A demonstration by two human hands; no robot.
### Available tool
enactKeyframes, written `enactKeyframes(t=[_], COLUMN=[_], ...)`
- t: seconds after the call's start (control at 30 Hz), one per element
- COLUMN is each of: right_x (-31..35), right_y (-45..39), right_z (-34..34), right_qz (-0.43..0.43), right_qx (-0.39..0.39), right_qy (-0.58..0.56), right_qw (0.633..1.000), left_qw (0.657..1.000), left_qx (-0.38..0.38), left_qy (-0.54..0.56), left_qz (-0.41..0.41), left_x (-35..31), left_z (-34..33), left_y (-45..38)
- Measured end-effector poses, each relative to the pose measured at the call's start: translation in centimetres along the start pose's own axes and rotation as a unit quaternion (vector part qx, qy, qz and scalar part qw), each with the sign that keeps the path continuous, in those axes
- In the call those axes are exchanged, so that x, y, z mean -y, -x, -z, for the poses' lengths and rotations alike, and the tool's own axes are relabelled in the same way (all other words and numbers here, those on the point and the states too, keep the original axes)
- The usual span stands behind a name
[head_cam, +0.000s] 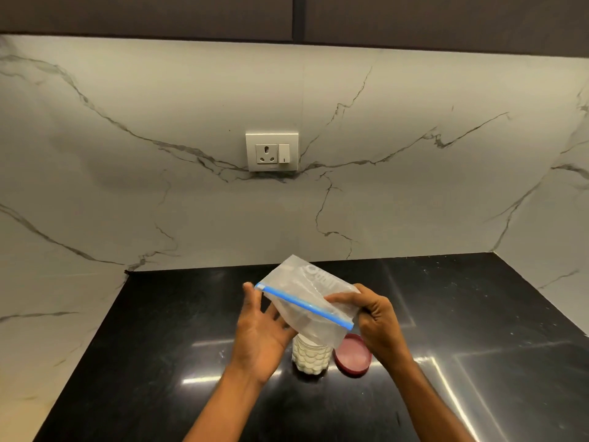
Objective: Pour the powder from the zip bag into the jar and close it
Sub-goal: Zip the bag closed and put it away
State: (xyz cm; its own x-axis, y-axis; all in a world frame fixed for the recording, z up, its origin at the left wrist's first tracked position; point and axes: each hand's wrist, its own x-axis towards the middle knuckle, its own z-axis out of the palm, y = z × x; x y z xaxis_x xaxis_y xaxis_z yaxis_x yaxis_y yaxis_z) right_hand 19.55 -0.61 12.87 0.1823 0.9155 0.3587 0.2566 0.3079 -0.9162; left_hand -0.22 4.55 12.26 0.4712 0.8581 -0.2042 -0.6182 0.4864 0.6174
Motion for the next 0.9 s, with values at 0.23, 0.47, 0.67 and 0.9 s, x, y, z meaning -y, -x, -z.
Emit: enactKeyframes(t=[0.23, 0.47, 0.67, 0.9], right_x=[-0.5, 1.7, 3.5, 3.7], right_y=[1.0, -1.2, -3.6, -3.7], right_z=[0.3, 3.6, 0.8, -0.2], right_qz=[0.074, -0.113, -0.130, -0.127], right_qx=[0.055, 0.142, 0.131, 0.084], right_qy=[0.189, 0.020, -0.008, -0.052], right_qw=[0.978, 0.983, 0.983, 0.987], left_qw=[0.987, 0.961, 0.944, 0.939], left_qx=[-0.084, 0.010, 0.063, 0.020], left_qy=[-0.118, -0.250, -0.300, -0.304], left_qz=[-0.062, -0.114, -0.119, -0.158], left_x=[-0.4, -3.4, -3.8, -4.5], left_z=[-2.1, -2.8, -4.1, -3.5], left_y=[-2.6, -4.2, -4.5, -4.4])
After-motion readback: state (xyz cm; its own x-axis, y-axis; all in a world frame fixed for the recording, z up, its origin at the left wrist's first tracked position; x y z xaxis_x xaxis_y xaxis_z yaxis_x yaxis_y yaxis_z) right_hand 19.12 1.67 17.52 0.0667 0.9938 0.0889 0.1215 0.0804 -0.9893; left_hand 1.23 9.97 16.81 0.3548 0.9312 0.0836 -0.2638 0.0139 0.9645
